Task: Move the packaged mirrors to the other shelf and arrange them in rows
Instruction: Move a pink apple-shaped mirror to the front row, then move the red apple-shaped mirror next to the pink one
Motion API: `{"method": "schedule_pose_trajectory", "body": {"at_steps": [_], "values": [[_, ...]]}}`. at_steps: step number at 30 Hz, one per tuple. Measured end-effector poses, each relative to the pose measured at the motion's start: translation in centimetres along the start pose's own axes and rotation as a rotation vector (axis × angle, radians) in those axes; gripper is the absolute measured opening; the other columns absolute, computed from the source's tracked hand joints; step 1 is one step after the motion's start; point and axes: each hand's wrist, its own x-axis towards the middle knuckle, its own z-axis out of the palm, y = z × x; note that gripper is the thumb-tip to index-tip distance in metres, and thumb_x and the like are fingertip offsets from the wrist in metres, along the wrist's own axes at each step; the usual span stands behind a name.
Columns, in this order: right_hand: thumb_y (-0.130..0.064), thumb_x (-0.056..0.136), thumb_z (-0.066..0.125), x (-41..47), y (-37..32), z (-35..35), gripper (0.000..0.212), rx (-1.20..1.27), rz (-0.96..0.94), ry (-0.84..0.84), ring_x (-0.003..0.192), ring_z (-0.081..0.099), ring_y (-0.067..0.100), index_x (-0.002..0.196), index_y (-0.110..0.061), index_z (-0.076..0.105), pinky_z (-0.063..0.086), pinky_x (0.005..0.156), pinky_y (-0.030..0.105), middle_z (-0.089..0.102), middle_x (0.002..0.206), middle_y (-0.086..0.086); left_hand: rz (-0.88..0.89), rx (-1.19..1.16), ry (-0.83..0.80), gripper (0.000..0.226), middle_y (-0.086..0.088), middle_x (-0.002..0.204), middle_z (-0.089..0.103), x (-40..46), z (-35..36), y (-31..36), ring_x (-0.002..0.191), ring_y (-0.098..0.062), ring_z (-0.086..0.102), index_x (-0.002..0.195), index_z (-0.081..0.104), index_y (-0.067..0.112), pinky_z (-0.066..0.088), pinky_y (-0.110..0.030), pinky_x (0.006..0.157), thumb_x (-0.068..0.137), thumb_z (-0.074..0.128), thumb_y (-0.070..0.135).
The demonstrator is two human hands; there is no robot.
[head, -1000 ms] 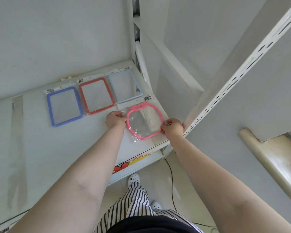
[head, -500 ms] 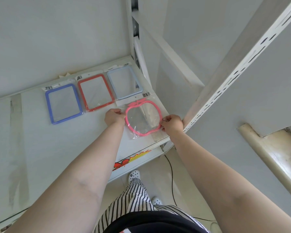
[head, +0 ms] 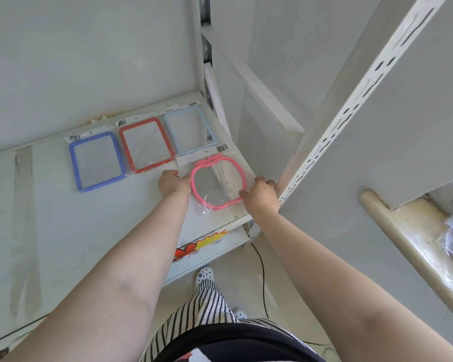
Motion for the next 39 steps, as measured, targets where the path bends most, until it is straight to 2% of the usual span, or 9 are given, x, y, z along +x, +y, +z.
{"method": "schedule_pose_trajectory", "body": {"at_steps": [4,7,10,15,24,31,33,36,39], "values": [[-0.03,0.092,0.059,-1.6,-0.2,-0.4,0.052,-0.08,-0.081,0.049,0.127,0.046,0.032,0.136,-0.009,0.04,0.045,0.094,0.044,0.043,0.136,0.013,0.06,0.05,-0.015,0.043,-0.013,0.127,0.062,-2.0,-1.0,0.0,0.115,-0.029,0.061,0.124,0.057,0.007,0.049,-0.034,0.098,0.084,0.067,0.016],[-0.026,0.092,0.058,-2.8,-0.2,-0.6,0.047,-0.077,-0.157,0.05,0.122,0.051,0.033,0.133,-0.009,0.045,0.044,0.094,0.042,0.047,0.133,0.013,0.142,0.084,-0.056,0.041,-0.013,0.126,0.062,-4.2,-2.1,-0.7,0.115,-0.029,0.06,0.124,0.058,0.008,0.048,-0.034,0.098,0.084,0.065,0.011],[-0.023,0.092,0.057,-4.7,-0.3,-0.1,0.043,-0.069,-0.228,0.018,0.117,0.054,0.032,0.133,-0.012,0.047,0.045,0.089,0.037,0.049,0.132,0.011,0.227,0.153,-0.109,0.039,-0.012,0.126,0.062,-6.3,-4.0,-1.9,0.116,-0.028,0.059,0.122,0.059,0.008,0.046,-0.032,0.098,0.084,0.066,0.012],[-0.022,0.091,0.057,-8.3,-1.4,1.2,0.043,-0.091,-0.327,-0.02,0.118,0.055,0.033,0.132,-0.014,0.05,0.05,0.09,0.041,0.051,0.132,0.01,0.331,0.295,-0.203,0.043,-0.01,0.128,0.062,-8.0,-8.7,-4.4,0.118,-0.024,0.058,0.124,0.059,0.011,0.044,-0.028,0.096,0.083,0.068,0.013],[-0.025,0.091,0.06,-16.3,-3.9,5.6,0.043,-0.252,-0.606,-0.122,0.114,0.056,0.024,0.133,-0.019,0.051,0.049,0.087,0.036,0.057,0.127,0.005,0.52,0.508,-0.223,0.041,-0.005,0.126,0.063,-9.2,-18.1,-10.2,0.117,-0.022,0.058,0.122,0.061,0.017,0.045,-0.03,0.099,0.082,0.067,0.014],[-0.028,0.091,0.06,-25.0,-7.7,13.6,0.04,-0.28,-0.632,-0.123,0.113,0.056,0.024,0.129,-0.019,0.054,0.044,0.082,0.032,0.06,0.122,0.005,0.531,0.536,-0.179,0.039,-0.002,0.125,0.063,-9.0,-30.5,-18.4,0.117,-0.02,0.058,0.121,0.062,0.019,0.046,-0.029,0.096,0.082,0.063,0.012],[-0.028,0.092,0.059,-30.1,-9.9,18.2,0.038,-0.277,-0.647,-0.148,0.112,0.056,0.024,0.128,-0.019,0.054,0.046,0.079,0.032,0.059,0.123,0.005,0.489,0.54,-0.156,0.039,-0.001,0.124,0.064,-8.7,-37.0,-23.1,0.117,-0.02,0.058,0.121,0.062,0.02,0.046,-0.03,0.097,0.082,0.061,0.011],[-0.03,0.092,0.058,-33.0,-10.9,20.4,0.037,-0.238,-0.644,-0.131,0.111,0.058,0.024,0.127,-0.019,0.055,0.043,0.073,0.029,0.06,0.123,0.003,0.465,0.523,-0.126,0.038,-0.001,0.123,0.064,-9.1,-40.0,-25.8,0.116,-0.021,0.058,0.12,0.062,0.02,0.047,-0.031,0.096,0.083,0.06,0.011],[-0.031,0.092,0.057,-37.5,-12.3,23.3,0.037,-0.256,-0.678,-0.148,0.11,0.058,0.026,0.126,-0.018,0.056,0.045,0.076,0.03,0.06,0.121,0.004,0.431,0.499,-0.124,0.037,-0.003,0.124,0.064,-10.3,-44.0,-29.6,0.116,-0.022,0.058,0.12,0.061,0.016,0.047,-0.031,0.094,0.083,0.06,0.01]]}}
